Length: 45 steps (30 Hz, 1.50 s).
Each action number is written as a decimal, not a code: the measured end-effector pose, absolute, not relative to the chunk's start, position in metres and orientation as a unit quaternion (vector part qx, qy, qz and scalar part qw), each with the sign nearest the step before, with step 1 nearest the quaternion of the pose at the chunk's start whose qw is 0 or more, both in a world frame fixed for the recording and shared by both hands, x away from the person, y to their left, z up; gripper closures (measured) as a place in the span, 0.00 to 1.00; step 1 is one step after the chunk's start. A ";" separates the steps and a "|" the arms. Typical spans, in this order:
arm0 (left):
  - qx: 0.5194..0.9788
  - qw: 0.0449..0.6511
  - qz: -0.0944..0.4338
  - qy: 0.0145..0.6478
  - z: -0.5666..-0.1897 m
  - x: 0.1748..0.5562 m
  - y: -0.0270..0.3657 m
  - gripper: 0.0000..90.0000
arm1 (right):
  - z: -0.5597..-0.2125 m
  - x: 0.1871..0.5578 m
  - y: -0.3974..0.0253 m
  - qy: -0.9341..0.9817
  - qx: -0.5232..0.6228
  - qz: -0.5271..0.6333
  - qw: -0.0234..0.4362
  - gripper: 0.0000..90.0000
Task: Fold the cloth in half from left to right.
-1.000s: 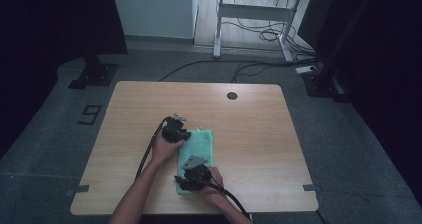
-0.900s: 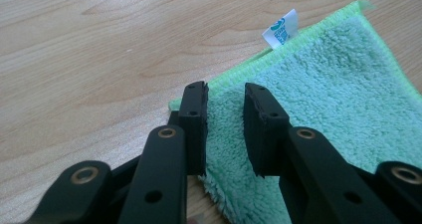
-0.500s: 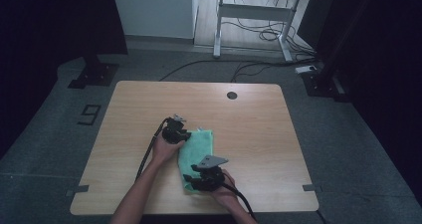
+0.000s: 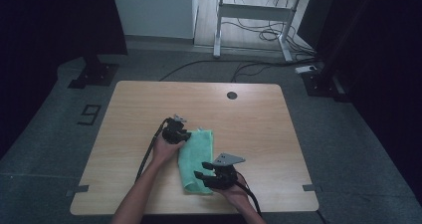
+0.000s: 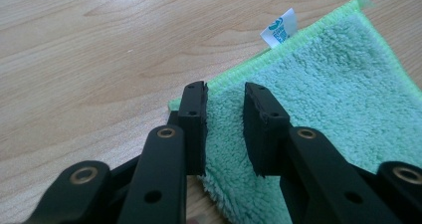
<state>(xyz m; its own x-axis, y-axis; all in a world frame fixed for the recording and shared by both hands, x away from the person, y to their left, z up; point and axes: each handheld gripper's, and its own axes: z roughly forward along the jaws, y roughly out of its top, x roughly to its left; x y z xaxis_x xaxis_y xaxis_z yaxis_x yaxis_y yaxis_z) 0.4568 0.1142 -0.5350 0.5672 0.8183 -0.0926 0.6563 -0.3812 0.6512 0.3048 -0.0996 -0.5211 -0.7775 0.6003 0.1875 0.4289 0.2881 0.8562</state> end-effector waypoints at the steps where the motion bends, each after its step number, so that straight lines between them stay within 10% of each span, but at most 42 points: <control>1: 0.822 0.329 0.124 0.449 -0.535 0.457 0.114 0.79 | -0.521 0.307 -0.100 0.798 0.326 0.499 0.092 0.57; 19: 0.820 0.331 0.124 0.449 -0.535 0.456 0.114 0.79 | -0.549 0.276 -0.066 0.858 0.274 0.417 0.117 0.49; 31: 0.821 0.331 0.125 0.448 -0.535 0.456 0.114 0.79 | -0.544 0.270 -0.118 0.843 0.299 0.431 0.116 0.76; 45: 0.816 0.353 0.122 0.441 -0.527 0.452 0.117 0.70 | -0.546 0.264 -0.134 0.833 0.307 0.446 0.113 0.71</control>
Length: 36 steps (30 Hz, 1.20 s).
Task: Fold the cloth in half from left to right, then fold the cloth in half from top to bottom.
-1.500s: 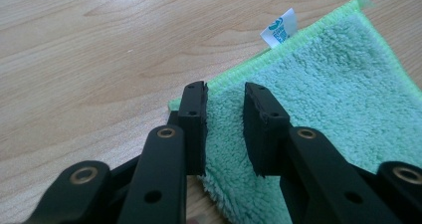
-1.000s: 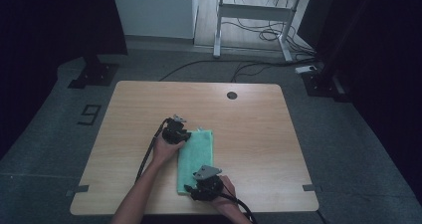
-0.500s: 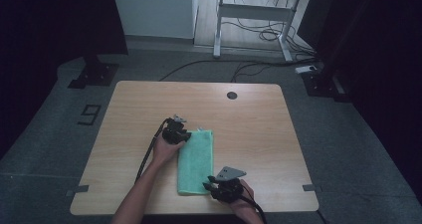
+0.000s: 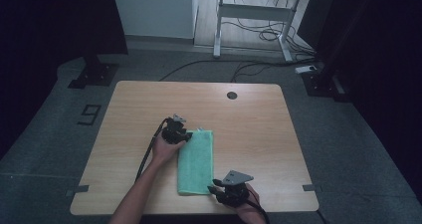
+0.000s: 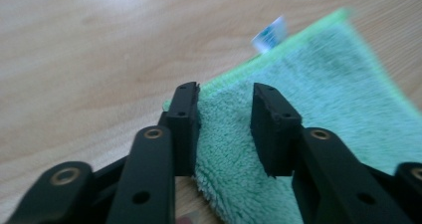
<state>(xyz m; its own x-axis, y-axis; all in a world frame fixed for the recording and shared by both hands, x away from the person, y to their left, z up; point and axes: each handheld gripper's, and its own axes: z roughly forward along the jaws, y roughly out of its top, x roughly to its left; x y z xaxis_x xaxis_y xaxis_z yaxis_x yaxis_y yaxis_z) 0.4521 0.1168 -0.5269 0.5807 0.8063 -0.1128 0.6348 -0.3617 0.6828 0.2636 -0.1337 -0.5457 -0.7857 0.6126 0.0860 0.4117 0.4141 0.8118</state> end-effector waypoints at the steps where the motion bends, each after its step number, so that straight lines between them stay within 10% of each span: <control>1: 0.814 0.361 0.121 0.438 -0.524 0.451 0.118 0.69 | -0.543 0.266 -0.134 0.831 0.309 0.447 0.118 0.69; 36: 0.795 0.374 0.120 0.463 -0.518 0.446 0.150 0.58 | -0.528 0.415 -0.120 0.793 0.391 0.446 0.139 0.54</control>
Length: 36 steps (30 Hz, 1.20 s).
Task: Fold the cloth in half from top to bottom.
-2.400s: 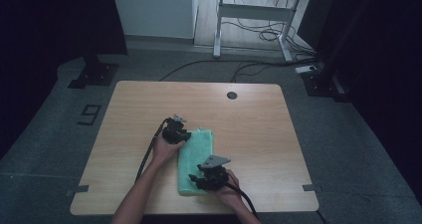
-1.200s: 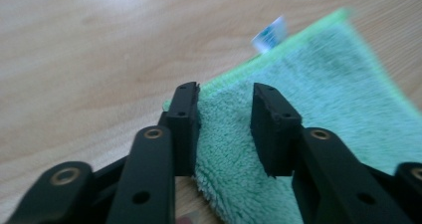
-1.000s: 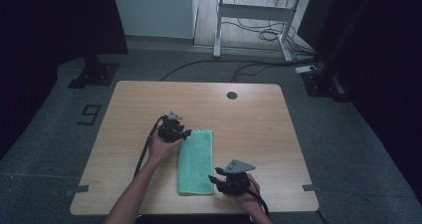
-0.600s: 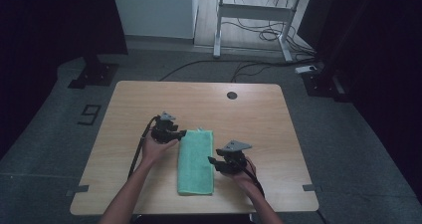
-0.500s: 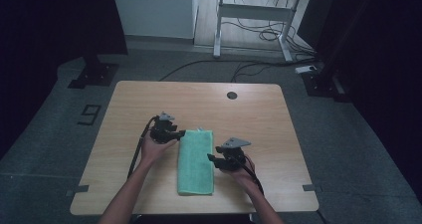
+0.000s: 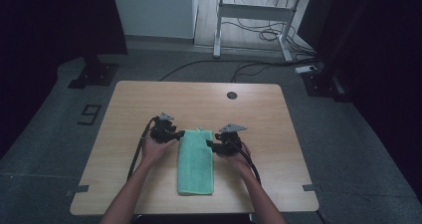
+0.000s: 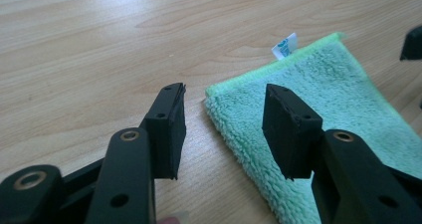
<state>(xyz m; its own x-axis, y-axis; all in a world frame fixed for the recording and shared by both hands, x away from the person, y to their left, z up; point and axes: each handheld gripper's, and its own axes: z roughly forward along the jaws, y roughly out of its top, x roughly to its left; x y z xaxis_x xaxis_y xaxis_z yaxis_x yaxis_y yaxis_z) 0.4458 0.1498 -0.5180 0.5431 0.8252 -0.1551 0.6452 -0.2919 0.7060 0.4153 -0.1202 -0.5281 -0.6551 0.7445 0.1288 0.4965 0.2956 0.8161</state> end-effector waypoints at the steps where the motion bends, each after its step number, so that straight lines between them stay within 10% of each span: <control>1: 0.795 0.374 0.120 0.464 -0.519 0.447 0.149 0.58 | -0.529 0.417 -0.120 0.793 0.392 0.445 0.139 0.54; 23: 0.805 0.353 0.104 0.466 -0.537 0.462 0.142 0.62 | -0.548 0.468 -0.103 0.804 0.414 0.406 0.133 0.53; 36: 0.815 0.355 0.100 0.446 -0.539 0.457 0.133 0.79 | -0.548 0.467 -0.107 0.816 0.399 0.398 0.128 0.83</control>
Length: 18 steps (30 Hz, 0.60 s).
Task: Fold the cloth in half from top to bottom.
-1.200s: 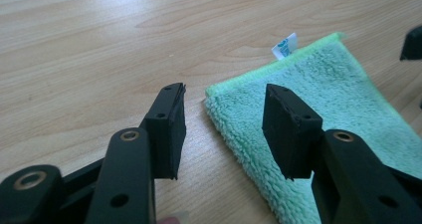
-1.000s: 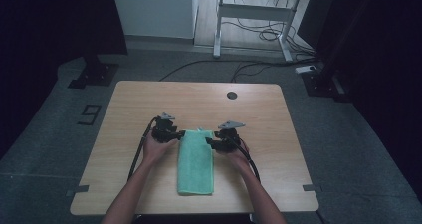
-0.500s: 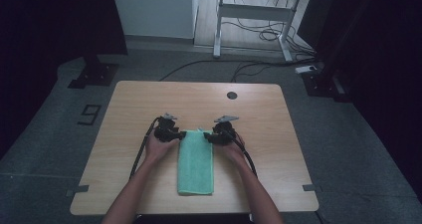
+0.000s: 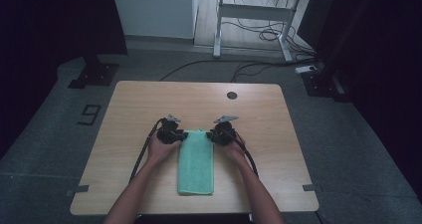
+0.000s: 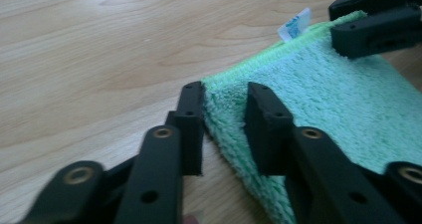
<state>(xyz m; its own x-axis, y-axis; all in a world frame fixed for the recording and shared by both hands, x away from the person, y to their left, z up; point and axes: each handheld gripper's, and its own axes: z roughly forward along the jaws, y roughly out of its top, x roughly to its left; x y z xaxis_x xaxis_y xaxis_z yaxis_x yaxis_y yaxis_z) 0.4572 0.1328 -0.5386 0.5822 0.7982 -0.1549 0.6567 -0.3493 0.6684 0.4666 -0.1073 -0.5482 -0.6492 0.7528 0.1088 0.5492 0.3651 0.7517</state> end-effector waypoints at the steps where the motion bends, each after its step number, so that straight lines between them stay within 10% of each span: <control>1: 0.816 0.357 0.099 0.445 -0.539 0.457 0.132 0.81 | -0.549 0.467 -0.109 0.816 0.398 0.401 0.122 0.86; 18: 0.813 0.376 0.101 0.434 -0.534 0.458 0.132 0.96 | -0.543 0.468 -0.118 0.810 0.397 0.419 0.111 0.95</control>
